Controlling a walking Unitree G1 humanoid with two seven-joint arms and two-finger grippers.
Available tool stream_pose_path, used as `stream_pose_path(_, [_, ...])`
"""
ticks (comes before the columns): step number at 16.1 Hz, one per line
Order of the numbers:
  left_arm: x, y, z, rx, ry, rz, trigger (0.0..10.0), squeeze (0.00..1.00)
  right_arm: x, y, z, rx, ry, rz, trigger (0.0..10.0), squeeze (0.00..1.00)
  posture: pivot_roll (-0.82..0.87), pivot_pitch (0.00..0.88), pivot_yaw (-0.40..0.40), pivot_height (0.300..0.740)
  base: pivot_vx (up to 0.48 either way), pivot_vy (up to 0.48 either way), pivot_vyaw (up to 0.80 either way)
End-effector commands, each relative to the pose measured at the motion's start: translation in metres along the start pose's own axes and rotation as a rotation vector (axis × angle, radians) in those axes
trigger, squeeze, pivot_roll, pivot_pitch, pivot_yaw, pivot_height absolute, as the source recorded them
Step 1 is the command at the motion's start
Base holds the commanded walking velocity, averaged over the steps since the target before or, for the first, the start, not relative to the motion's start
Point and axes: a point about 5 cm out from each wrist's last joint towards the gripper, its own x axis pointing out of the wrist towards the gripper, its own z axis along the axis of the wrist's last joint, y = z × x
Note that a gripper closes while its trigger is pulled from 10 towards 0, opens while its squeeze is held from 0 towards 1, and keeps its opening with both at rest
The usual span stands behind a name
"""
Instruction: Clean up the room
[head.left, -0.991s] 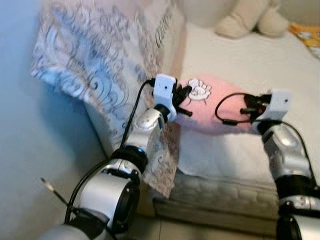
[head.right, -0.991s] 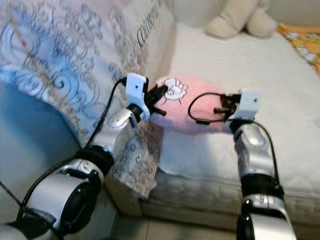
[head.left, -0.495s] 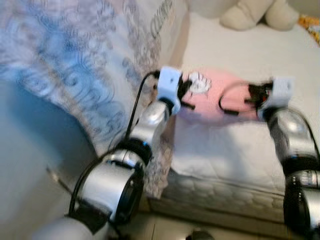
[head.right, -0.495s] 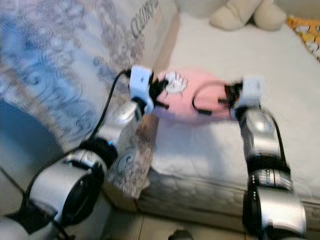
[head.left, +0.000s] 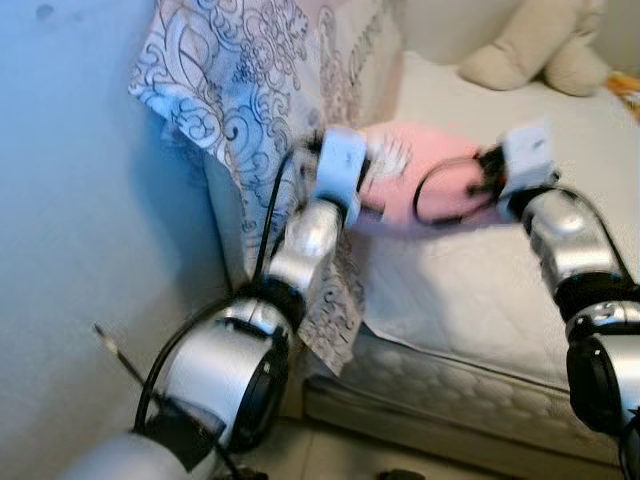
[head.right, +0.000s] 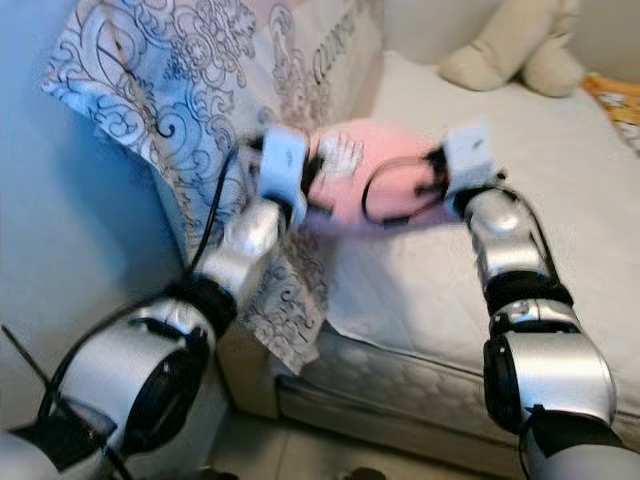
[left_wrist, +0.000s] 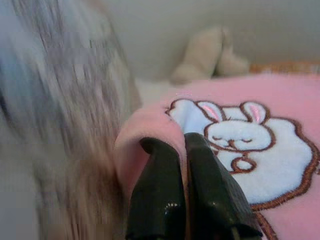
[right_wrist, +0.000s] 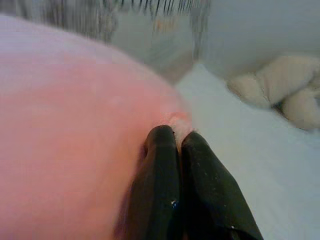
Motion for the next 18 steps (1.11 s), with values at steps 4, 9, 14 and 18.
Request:
stream_pose_path(4, [-0.023, -0.05, -0.048, 0.01, 0.161, -0.098, 10.0, 0.0, -0.015, 0.01, -0.05, 0.071, 0.175, -0.01, 10.0, 0.0, -0.13, 0.133, -0.035, 0.74, 0.0, 0.0, 0.0])
stream_pose_path(9, [-0.03, -0.066, -0.056, 0.037, 0.197, -0.158, 10.0, 0.0, -0.032, 0.009, -0.082, 0.271, 0.259, -0.087, 10.0, 0.0, -0.13, 0.151, -0.029, 0.74, 0.0, 0.0, 0.0])
stream_pose_path(14, [-0.03, -0.056, -0.059, 0.081, 0.204, -0.153, 10.0, 0.0, -0.046, 0.035, -0.114, 0.542, 0.332, -0.137, 10.0, 0.0, -0.14, 0.155, -0.014, 0.74, 0.0, 0.0, 0.0])
stream_pose_path(18, [-0.031, -0.06, -0.059, 0.068, 0.198, -0.179, 10.0, 0.0, -0.061, 0.044, -0.136, 0.55, 0.42, -0.173, 10.0, 0.0, -0.14, 0.148, -0.011, 0.74, 0.0, 0.0, 0.0])
